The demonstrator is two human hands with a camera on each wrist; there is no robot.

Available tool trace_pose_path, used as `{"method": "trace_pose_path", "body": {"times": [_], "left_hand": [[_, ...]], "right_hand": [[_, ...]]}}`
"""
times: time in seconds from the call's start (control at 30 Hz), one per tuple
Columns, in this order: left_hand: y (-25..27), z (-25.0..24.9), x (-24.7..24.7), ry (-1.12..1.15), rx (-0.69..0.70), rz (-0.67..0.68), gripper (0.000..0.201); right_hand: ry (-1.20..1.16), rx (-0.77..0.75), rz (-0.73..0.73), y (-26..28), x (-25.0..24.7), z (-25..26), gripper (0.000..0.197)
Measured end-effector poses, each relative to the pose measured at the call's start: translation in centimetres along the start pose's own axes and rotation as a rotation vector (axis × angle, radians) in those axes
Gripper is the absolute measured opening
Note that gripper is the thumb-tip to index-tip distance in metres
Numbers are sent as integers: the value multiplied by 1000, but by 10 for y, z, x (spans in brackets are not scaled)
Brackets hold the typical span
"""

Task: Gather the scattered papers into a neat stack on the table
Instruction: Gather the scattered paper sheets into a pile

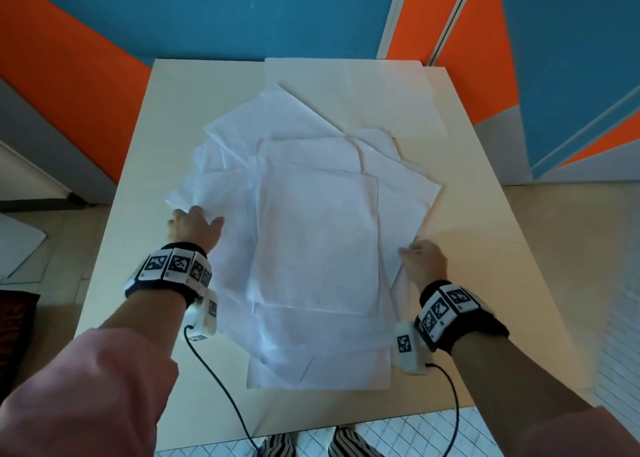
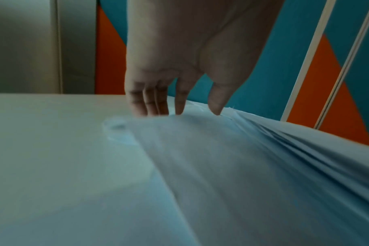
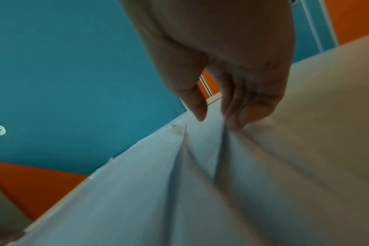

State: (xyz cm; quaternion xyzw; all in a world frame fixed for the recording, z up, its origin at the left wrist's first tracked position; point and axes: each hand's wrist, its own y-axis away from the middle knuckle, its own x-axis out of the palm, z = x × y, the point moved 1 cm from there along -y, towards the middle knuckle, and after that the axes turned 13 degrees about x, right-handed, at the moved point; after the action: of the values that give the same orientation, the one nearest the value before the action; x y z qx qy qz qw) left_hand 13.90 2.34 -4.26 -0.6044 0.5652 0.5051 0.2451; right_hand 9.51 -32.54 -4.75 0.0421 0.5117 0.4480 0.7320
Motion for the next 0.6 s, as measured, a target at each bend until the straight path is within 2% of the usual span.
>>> {"method": "trace_pose_path", "body": {"times": [0.1, 0.17, 0.27, 0.33, 0.4, 0.47, 0.5, 0.53, 0.6], "left_hand": [[13, -14, 9, -63, 47, -28, 42], [21, -29, 21, -70, 98, 36, 41], [23, -46, 35, 26, 201, 201, 46], [17, -43, 31, 89, 202, 209, 47], [12, -27, 21, 97, 148, 92, 40], [9, -8, 11, 28, 64, -20, 39], [8, 1, 8, -6, 43, -31, 41], [7, 7, 7, -30, 43, -23, 46], [0, 15, 6, -46, 49, 0, 48]], "right_hand": [[48, -62, 214, 20, 26, 7, 36], [69, -108, 244, 27, 42, 17, 41], [132, -138, 269, 33, 54, 31, 43], [153, -151, 280, 31, 56, 29, 41], [119, -140, 202, 27, 49, 22, 35], [112, -64, -5, 20, 34, 12, 37], [106, 15, -81, 17, 26, 7, 42], [90, 104, -106, 15, 21, 2, 49], [46, 220, -56, 11, 20, -4, 60]]}}
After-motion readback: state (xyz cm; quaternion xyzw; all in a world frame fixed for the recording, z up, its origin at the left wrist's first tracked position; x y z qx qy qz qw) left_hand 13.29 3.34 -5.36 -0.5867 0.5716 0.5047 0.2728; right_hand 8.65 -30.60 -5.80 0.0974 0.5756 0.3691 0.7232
